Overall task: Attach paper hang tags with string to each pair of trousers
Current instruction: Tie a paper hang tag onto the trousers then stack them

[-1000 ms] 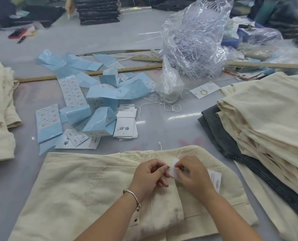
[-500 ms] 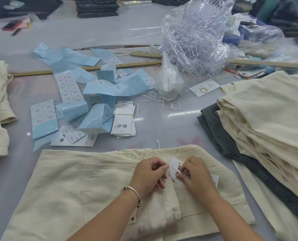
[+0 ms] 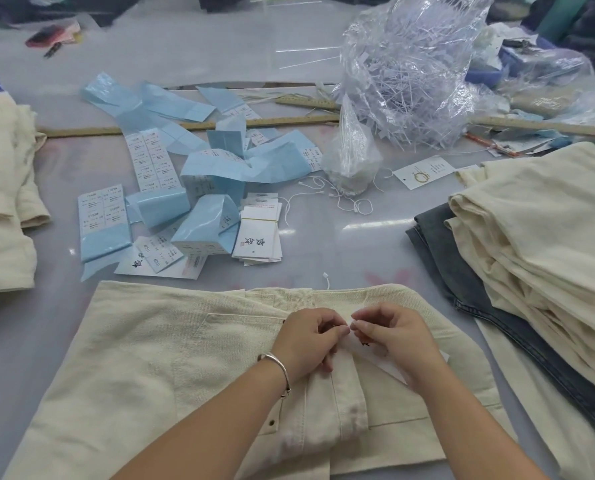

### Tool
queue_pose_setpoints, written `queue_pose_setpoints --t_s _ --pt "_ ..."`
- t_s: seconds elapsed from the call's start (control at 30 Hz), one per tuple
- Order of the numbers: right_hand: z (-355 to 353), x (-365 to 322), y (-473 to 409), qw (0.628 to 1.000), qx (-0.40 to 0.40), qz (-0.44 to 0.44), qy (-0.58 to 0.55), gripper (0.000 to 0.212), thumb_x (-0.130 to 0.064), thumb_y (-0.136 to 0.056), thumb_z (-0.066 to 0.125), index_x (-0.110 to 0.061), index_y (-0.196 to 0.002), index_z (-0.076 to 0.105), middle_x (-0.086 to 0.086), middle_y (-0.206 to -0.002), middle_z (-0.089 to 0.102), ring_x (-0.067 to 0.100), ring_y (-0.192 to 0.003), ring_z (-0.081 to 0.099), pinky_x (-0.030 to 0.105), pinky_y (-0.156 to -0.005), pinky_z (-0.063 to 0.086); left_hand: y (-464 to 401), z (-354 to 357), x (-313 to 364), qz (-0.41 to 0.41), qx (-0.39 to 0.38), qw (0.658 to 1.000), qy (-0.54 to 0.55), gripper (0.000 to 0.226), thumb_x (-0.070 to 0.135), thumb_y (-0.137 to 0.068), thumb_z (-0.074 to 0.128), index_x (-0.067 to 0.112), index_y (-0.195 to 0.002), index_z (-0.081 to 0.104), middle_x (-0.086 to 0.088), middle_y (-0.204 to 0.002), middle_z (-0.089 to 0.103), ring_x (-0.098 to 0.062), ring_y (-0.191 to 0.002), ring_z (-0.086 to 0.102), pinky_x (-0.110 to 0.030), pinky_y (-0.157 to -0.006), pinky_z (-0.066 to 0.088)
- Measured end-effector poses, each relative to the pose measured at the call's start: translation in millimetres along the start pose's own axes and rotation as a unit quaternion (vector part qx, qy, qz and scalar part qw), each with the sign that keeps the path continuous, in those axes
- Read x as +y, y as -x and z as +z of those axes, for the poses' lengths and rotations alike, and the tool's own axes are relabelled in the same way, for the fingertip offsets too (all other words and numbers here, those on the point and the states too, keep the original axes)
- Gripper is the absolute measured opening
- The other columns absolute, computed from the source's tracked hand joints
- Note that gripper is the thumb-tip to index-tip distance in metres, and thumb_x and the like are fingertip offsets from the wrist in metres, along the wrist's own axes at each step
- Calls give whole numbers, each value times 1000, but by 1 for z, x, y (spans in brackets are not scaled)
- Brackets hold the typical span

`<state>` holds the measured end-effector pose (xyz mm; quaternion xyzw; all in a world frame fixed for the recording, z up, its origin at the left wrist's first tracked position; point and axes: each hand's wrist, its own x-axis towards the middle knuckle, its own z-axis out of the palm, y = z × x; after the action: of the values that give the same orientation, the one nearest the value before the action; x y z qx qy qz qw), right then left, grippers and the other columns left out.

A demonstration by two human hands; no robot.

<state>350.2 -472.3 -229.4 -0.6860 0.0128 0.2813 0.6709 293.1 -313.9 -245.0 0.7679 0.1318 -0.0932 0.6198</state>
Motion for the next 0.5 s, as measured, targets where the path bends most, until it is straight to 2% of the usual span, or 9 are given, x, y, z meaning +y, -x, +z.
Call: queue_pose_setpoints --t_s 0.3,0.4,0.5 --pt "-1 7 -3 993 -25 66 -92 21 14 -84 60 -1 -81 73 18 -77 68 17 -67 64 24 -67 56 1 -2 -6 17 -1 1000 24 15 10 -93 60 12 -79 66 3 -55 55 -14 -37 55 -20 -41 40" --pt "0 10 -4 994 -34 70 -79 22 13 -84 59 -3 -80 74 18 -79 70 18 -72 66 29 -78 56 1 -1 -9 28 -4 999 16 15 13 -92 62 14 -78 67 4 -56 55 -12 -38 56 -20 -43 41" --pt "1 10 -3 995 -39 56 -68 22 13 -83 60 -4 -78 74 17 -78 70 18 -72 66 27 -77 57 0 -1 -10 28 0 1000 11 16 17 -91 62 15 -76 66 5 -55 54 -12 -39 56 -20 -44 40"
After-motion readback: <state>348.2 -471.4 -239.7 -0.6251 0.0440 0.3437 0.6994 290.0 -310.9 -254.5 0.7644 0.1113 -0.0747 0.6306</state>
